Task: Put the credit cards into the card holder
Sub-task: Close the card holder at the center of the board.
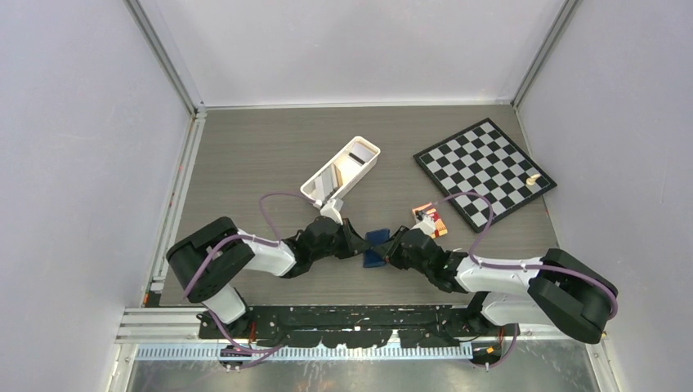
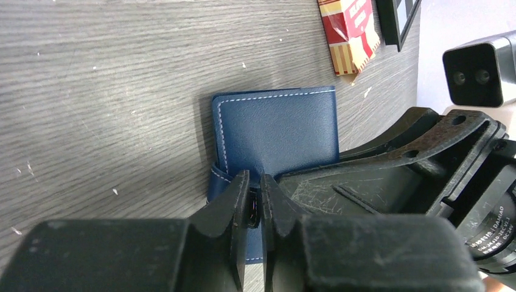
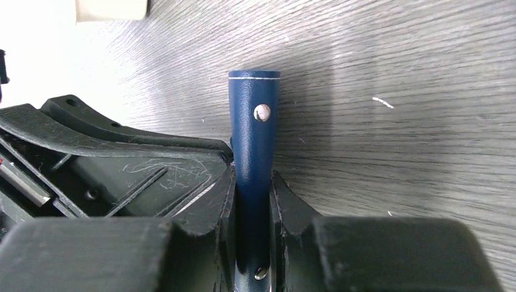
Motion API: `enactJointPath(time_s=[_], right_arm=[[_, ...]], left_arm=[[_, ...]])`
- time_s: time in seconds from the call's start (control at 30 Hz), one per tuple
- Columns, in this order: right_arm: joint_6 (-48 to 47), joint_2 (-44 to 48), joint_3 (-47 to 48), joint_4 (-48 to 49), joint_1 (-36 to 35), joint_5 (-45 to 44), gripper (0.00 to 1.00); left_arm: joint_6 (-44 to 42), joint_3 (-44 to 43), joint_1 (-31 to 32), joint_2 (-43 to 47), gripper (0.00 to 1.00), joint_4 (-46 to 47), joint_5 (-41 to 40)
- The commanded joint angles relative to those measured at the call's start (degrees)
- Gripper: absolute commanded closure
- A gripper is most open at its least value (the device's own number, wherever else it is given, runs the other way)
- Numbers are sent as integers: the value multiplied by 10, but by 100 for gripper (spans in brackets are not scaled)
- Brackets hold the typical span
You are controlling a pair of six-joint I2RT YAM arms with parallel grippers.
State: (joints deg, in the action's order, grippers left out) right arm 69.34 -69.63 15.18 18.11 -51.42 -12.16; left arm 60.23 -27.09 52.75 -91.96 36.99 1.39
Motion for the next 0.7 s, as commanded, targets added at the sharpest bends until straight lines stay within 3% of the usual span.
enactJointPath(time_s=[0.0, 0.23, 0.4, 0.6, 0.67], right_arm=[[-10, 7, -17, -73, 0, -67, 100], [-10, 4, -17, -72, 0, -65, 100], [-11, 2, -17, -67, 0, -63, 100], [-16, 1, -15, -65, 0, -60, 99], [-17, -1, -15, -63, 0, -58, 100]], left_arm=[[15, -4, 2, -9, 83, -3, 15], [5, -21, 2, -5, 67, -38, 27], [-19, -30, 2, 15, 62, -75, 21], [-175, -60, 2, 68, 48, -145, 29], [-232, -82, 3, 80, 46, -208, 36]])
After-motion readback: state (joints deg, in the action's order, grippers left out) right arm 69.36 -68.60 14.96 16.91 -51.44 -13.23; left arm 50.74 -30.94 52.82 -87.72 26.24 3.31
